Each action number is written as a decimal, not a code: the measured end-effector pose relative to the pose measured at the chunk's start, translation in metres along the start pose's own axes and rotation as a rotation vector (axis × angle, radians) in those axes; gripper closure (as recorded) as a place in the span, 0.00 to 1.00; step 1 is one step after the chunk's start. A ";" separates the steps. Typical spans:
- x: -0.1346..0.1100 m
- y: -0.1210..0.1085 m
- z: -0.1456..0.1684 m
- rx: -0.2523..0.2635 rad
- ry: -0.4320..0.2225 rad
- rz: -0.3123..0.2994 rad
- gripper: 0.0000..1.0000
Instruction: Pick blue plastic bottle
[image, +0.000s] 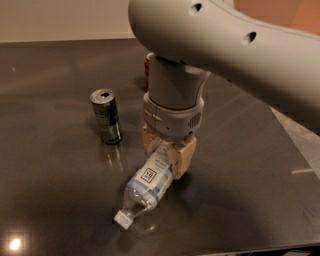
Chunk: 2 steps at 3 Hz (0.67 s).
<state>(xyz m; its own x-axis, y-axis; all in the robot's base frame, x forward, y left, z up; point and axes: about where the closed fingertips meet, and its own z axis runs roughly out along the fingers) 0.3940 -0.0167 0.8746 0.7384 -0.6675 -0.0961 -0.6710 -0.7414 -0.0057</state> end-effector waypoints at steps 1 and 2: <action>0.013 0.009 -0.028 0.027 -0.057 0.026 1.00; 0.026 0.006 -0.058 0.092 -0.144 0.059 1.00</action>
Offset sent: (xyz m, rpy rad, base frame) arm 0.0011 -0.0633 0.0901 0.1821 0.2203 -0.0881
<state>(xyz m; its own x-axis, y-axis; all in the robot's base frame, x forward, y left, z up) 0.4128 -0.0423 0.9293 0.6846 -0.6882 -0.2400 -0.7212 -0.6874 -0.0862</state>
